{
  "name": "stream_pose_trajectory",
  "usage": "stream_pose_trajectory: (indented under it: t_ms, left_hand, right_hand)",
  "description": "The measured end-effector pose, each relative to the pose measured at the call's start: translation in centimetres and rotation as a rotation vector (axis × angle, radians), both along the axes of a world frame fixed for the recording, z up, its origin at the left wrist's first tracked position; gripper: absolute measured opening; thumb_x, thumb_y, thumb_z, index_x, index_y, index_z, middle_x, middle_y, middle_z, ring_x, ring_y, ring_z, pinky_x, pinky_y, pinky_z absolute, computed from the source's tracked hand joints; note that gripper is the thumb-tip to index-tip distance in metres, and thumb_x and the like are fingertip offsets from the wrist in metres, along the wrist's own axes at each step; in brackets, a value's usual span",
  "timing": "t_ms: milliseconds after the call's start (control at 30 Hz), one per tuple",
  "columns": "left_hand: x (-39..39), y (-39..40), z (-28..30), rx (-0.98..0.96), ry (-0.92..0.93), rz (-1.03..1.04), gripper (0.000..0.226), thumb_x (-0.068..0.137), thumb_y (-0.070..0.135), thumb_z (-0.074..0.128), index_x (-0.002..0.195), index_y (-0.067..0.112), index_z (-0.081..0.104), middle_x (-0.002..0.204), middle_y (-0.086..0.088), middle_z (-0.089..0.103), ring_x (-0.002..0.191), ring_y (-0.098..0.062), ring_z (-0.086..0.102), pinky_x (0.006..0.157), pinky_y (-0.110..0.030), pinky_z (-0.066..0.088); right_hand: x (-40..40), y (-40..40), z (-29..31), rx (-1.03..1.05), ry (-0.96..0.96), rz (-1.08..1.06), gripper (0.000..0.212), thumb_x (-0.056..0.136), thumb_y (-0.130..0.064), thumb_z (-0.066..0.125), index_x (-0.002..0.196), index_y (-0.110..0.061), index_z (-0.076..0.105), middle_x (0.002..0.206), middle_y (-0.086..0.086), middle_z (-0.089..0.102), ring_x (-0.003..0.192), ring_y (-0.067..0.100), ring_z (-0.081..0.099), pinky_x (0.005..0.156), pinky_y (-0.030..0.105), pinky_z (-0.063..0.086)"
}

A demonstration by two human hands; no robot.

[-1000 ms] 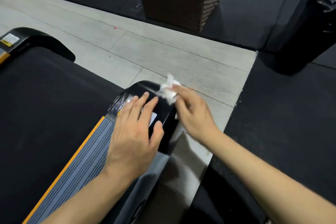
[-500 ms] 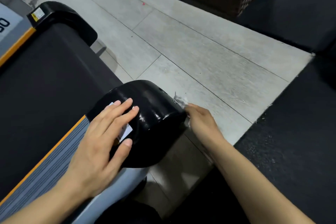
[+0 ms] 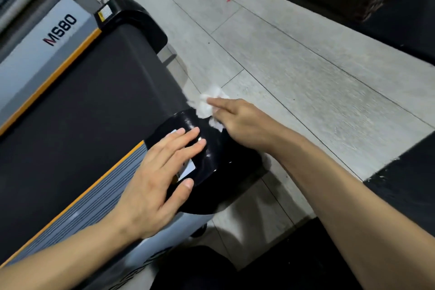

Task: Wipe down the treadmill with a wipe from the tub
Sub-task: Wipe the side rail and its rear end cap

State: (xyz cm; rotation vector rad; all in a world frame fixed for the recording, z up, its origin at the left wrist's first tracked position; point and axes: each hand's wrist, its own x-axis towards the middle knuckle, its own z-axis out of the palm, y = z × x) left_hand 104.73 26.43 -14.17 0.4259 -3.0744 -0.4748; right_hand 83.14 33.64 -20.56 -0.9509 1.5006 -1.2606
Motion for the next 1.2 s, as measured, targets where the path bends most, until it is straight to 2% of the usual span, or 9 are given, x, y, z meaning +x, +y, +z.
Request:
stream_pose_trajectory:
  t_ms: [67, 200, 333, 433, 600, 700, 833, 1067, 1200]
  left_hand:
    - [0.0, 0.0, 0.0, -0.004, -0.002, -0.005, 0.055, 0.099, 0.031, 0.046, 0.151, 0.013, 0.045, 0.162, 0.001, 0.035, 0.153, -0.023, 0.026, 0.121, -0.052, 0.028]
    - [0.1, -0.1, -0.1, -0.019, 0.004, -0.002, 0.055, 0.099, 0.032, 0.045, 0.151, 0.013, 0.045, 0.162, 0.001, 0.035, 0.154, -0.023, 0.025, 0.122, -0.05, 0.027]
    - [0.0, -0.2, -0.1, -0.025, 0.024, -0.018, 0.054, 0.099, 0.032, 0.045, 0.148, 0.01, 0.048, 0.158, 0.0, 0.04, 0.149, -0.02, 0.031, 0.121, -0.047, 0.029]
    - [0.0, -0.4, -0.2, -0.035, 0.031, -0.012, 0.053, 0.098, 0.031, 0.045, 0.145, 0.008, 0.051, 0.152, -0.003, 0.045, 0.144, -0.02, 0.037, 0.117, -0.048, 0.033]
    - [0.3, -0.2, -0.3, -0.016, 0.02, 0.006, 0.054, 0.098, 0.033, 0.046, 0.149, 0.014, 0.048, 0.16, 0.002, 0.038, 0.152, -0.02, 0.027, 0.12, -0.049, 0.03]
    - [0.3, -0.4, -0.3, -0.007, 0.031, 0.007, 0.054, 0.099, 0.033, 0.045, 0.149, 0.015, 0.048, 0.159, 0.002, 0.039, 0.152, -0.022, 0.028, 0.12, -0.05, 0.031]
    - [0.2, -0.3, -0.3, 0.0, 0.031, -0.001, 0.053, 0.099, 0.032, 0.045, 0.149, 0.014, 0.048, 0.16, 0.002, 0.038, 0.152, -0.021, 0.028, 0.122, -0.045, 0.027]
    - [0.3, 0.0, -0.3, 0.001, 0.035, 0.011, 0.054, 0.098, 0.03, 0.047, 0.15, 0.017, 0.047, 0.161, 0.005, 0.037, 0.153, -0.019, 0.026, 0.123, -0.039, 0.024]
    - [0.2, -0.1, -0.3, 0.007, 0.032, 0.017, 0.054, 0.097, 0.028, 0.048, 0.15, 0.016, 0.046, 0.161, 0.003, 0.037, 0.152, -0.02, 0.026, 0.122, -0.047, 0.027]
  right_hand:
    - [0.4, -0.2, -0.1, -0.052, 0.146, 0.05, 0.042, 0.109, -0.022, 0.04, 0.148, -0.032, 0.048, 0.156, -0.011, 0.041, 0.143, 0.0, 0.034, 0.108, 0.003, 0.02]
    - [-1.5, -1.1, -2.3, 0.262, 0.179, -0.029, 0.032, 0.106, -0.021, 0.038, 0.105, -0.016, 0.07, 0.108, 0.002, 0.067, 0.101, 0.019, 0.058, 0.076, 0.024, 0.04]
    - [1.1, -0.9, -0.2, -0.075, 0.324, 0.066, 0.041, 0.108, -0.021, 0.041, 0.148, -0.021, 0.05, 0.153, 0.001, 0.047, 0.144, 0.011, 0.036, 0.109, 0.002, 0.015]
    - [2.6, -1.2, 1.7, -0.201, 0.573, 0.186, 0.045, 0.11, -0.016, 0.035, 0.154, -0.012, 0.037, 0.163, 0.003, 0.03, 0.149, 0.004, 0.019, 0.098, -0.009, -0.008]
    - [-2.5, -0.1, -2.6, 0.3, 0.158, 0.099, 0.028, 0.106, -0.021, 0.041, 0.103, -0.016, 0.068, 0.106, 0.004, 0.061, 0.087, 0.015, 0.054, 0.068, 0.017, 0.04]
    - [-2.7, 1.6, -5.7, 0.329, -0.013, 0.075, 0.026, 0.099, -0.016, 0.047, 0.08, -0.016, 0.063, 0.086, 0.0, 0.063, 0.081, 0.015, 0.055, 0.08, 0.032, 0.045]
    - [-1.0, 3.7, -4.3, 0.041, -0.17, 0.006, 0.033, 0.109, -0.025, 0.038, 0.11, -0.038, 0.069, 0.106, -0.013, 0.073, 0.102, -0.002, 0.064, 0.093, 0.018, 0.045]
    - [3.7, 7.4, -7.7, 0.284, -0.14, -0.429, 0.047, 0.105, -0.03, 0.037, 0.061, -0.031, 0.054, 0.059, -0.016, 0.051, 0.061, 0.006, 0.046, 0.059, 0.026, 0.036]
    - [8.6, 8.3, -7.9, 0.038, -0.19, -0.645, 0.03, 0.099, -0.049, 0.036, 0.108, -0.042, 0.064, 0.097, -0.018, 0.059, 0.084, 0.004, 0.053, 0.08, 0.038, 0.046]
